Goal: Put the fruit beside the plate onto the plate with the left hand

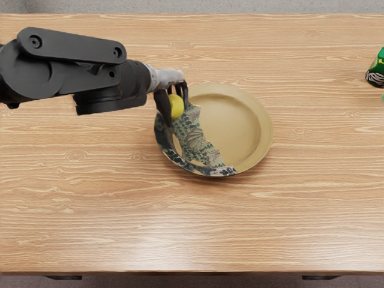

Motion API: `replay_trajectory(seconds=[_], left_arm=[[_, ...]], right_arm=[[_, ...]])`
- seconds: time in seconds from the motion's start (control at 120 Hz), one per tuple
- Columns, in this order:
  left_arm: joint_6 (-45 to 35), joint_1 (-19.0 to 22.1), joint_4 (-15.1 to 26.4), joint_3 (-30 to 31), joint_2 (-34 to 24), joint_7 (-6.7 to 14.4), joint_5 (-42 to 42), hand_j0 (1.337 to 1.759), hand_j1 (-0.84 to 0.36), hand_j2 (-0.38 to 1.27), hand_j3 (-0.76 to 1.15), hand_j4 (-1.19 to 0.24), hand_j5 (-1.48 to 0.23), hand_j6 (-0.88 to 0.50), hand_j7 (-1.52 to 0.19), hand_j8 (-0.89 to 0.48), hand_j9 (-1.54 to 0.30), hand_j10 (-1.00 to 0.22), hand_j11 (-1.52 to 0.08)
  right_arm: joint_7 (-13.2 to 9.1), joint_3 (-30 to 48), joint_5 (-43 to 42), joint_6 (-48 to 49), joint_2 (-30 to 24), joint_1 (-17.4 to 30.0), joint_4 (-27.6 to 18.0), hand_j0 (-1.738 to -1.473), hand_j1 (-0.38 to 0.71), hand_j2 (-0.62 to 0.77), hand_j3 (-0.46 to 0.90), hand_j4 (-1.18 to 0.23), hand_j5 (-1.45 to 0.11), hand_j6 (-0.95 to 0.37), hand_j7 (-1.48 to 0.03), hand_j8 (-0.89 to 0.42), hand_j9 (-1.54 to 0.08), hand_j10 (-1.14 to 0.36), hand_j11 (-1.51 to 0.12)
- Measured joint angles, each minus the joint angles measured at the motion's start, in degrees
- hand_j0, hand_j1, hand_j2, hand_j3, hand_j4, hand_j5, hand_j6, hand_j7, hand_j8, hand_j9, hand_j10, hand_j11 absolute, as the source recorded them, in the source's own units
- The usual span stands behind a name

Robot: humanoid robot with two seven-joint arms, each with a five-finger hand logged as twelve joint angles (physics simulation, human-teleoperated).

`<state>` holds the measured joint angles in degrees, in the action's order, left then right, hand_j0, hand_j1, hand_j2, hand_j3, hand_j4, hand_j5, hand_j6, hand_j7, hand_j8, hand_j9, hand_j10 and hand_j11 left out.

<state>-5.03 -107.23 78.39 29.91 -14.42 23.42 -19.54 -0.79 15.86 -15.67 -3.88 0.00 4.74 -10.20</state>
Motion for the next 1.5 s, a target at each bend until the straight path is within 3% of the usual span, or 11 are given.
replay_trajectory(seconds=[0.158, 0.383, 0.517, 0.7, 0.867, 1.017, 1.233, 1.342, 1.5], left_arm=[[-0.3, 0.1, -1.6, -0.2, 7.9, 0.0, 0.6, 1.652, -0.29, 0.29, 0.00, -0.66, -1.18, -0.29, -1.18, -0.30, -1.18, -0.83, -1.18], [-0.5, 0.3, -4.3, -0.1, 9.8, 0.2, 0.0, 1.650, -0.32, 0.35, 0.00, -0.67, -1.15, -0.31, -1.16, -0.31, -1.16, -0.83, -1.17], [-0.7, 0.5, -5.6, -0.1, 11.1, 0.1, 0.0, 1.654, -0.29, 0.28, 0.00, -0.69, -0.93, -0.35, -0.94, -0.37, -0.94, -0.85, -0.96], [-0.7, 0.8, -6.9, -0.3, 12.0, 0.1, 0.0, 1.656, -0.13, 0.15, 0.00, -0.49, -0.62, -0.30, -0.62, -0.30, -0.62, -0.58, -0.63], [-0.5, 0.8, -7.4, -1.7, 11.3, 0.1, 0.1, 1.657, -0.03, 0.10, 0.00, -0.36, -0.46, -0.28, -0.46, -0.27, -0.46, -0.40, -0.46], [3.1, 2.1, -7.4, -6.3, 3.9, 0.1, 2.3, 1.658, 0.01, 0.07, 0.00, -0.30, -0.39, -0.26, -0.39, -0.26, -0.39, -0.32, -0.39], [25.4, 8.6, -6.9, -16.7, -13.7, 0.1, 14.2, 1.658, 0.04, 0.06, 0.00, -0.27, -0.34, -0.25, -0.35, -0.25, -0.35, -0.27, -0.35], [34.6, 13.2, -6.5, -20.4, -21.2, 0.1, 20.7, 1.658, 0.04, 0.05, 0.00, -0.26, -0.34, -0.25, -0.34, -0.25, -0.34, -0.26, -0.34], [38.9, 20.7, -5.6, -23.3, -32.6, 0.1, 26.3, 1.658, 0.05, 0.05, 0.00, -0.25, -0.33, -0.25, -0.33, -0.25, -0.33, -0.25, -0.33]], right_arm=[[0.0, 0.0, 0.0, 0.0, 0.0, 0.0, 0.0, -1.658, -0.31, -0.01, 0.00, -0.04, -0.05, -0.04, -0.05, -0.04, -0.05, -0.04, -0.05], [0.0, 0.0, 0.0, 0.0, 0.0, 0.0, 0.0, -1.658, -0.31, -0.01, 0.00, -0.04, -0.05, -0.04, -0.05, -0.04, -0.05, -0.04, -0.05], [0.0, 0.0, 0.0, 0.0, 0.0, 0.0, 0.0, -1.658, -0.31, -0.01, 0.00, -0.04, -0.05, -0.04, -0.05, -0.04, -0.05, -0.04, -0.05], [0.0, 0.0, 0.0, 0.0, 0.0, 0.0, 0.0, -1.658, -0.31, -0.01, 0.00, -0.04, -0.05, -0.04, -0.05, -0.04, -0.05, -0.04, -0.05], [0.0, 0.0, 0.0, 0.0, 0.0, 0.0, 0.0, -1.658, -0.31, -0.01, 0.00, -0.04, -0.05, -0.04, -0.05, -0.04, -0.05, -0.04, -0.05], [0.0, 0.0, 0.0, 0.0, 0.0, 0.0, 0.0, -1.658, -0.31, -0.01, 0.00, -0.04, -0.05, -0.04, -0.05, -0.04, -0.05, -0.04, -0.05], [0.0, 0.0, 0.0, 0.0, 0.0, 0.0, 0.0, -1.658, -0.31, -0.01, 0.00, -0.04, -0.05, -0.04, -0.05, -0.04, -0.05, -0.04, -0.05], [0.0, 0.0, 0.0, 0.0, 0.0, 0.0, 0.0, -1.658, -0.31, -0.01, 0.00, -0.04, -0.05, -0.04, -0.05, -0.04, -0.05, -0.04, -0.05], [0.0, 0.0, 0.0, 0.0, 0.0, 0.0, 0.0, -1.658, -0.31, -0.01, 0.00, -0.04, -0.05, -0.04, -0.05, -0.04, -0.05, -0.04, -0.05]])
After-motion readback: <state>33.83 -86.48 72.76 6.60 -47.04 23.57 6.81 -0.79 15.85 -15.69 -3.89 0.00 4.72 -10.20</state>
